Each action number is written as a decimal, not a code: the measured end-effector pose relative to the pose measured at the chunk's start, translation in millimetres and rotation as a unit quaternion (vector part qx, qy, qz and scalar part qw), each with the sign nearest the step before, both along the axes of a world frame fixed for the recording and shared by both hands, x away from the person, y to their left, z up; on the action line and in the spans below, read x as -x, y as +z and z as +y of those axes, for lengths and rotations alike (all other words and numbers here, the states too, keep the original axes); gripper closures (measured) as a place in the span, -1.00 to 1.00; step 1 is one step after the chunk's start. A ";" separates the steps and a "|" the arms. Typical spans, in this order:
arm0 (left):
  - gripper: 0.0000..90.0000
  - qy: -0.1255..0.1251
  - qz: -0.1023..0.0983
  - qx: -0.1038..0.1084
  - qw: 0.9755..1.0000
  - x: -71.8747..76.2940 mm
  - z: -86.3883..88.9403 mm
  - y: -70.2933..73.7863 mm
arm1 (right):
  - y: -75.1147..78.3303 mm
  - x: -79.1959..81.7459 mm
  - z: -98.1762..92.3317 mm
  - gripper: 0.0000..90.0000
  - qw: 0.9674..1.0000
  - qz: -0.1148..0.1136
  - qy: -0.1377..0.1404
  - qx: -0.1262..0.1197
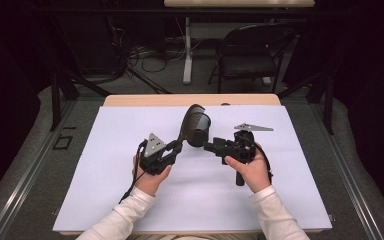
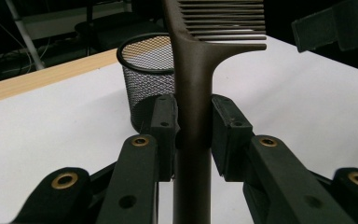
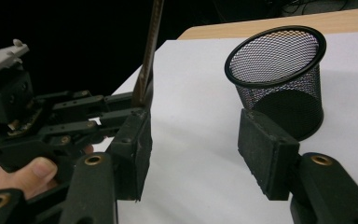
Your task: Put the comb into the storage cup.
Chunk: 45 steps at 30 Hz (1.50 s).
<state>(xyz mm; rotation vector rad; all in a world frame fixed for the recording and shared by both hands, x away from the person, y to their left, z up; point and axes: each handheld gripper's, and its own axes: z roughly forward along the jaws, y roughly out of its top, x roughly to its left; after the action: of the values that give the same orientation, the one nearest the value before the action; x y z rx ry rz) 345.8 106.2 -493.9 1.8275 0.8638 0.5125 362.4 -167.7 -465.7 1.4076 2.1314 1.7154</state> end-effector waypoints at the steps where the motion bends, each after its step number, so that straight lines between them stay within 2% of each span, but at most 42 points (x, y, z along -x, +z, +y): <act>1: 0.61 0.000 0.000 0.000 1.000 0.3 -0.6 -0.6 | 0.3 0.0 -0.3 0.00 1.000 0.002 0.001 -0.004; 13: 0.61 -0.013 0.003 -0.018 1.000 7.1 -9.4 -7.2 | 5.2 1.5 -5.6 0.07 0.999 0.005 -0.011 -0.039; 17: 0.61 -0.017 0.002 -0.021 1.000 9.0 -12.8 -8.8 | 6.9 2.0 -7.9 0.17 0.999 0.011 -0.012 -0.051; 33: 0.61 -0.033 0.002 -0.035 0.999 14.7 -21.4 -12.7 | 10.4 2.0 -14.9 0.25 0.997 0.015 -0.024 -0.069; 45: 0.61 -0.048 0.001 -0.044 0.998 20.7 -29.4 -15.2 | 9.7 0.7 -18.3 0.37 0.997 0.021 -0.032 -0.067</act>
<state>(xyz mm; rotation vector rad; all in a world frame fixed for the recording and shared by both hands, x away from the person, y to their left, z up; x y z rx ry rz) 325.1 76.7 -509.0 1.9391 0.7620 0.4947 361.7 -186.0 -456.0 1.5425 2.0004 1.8519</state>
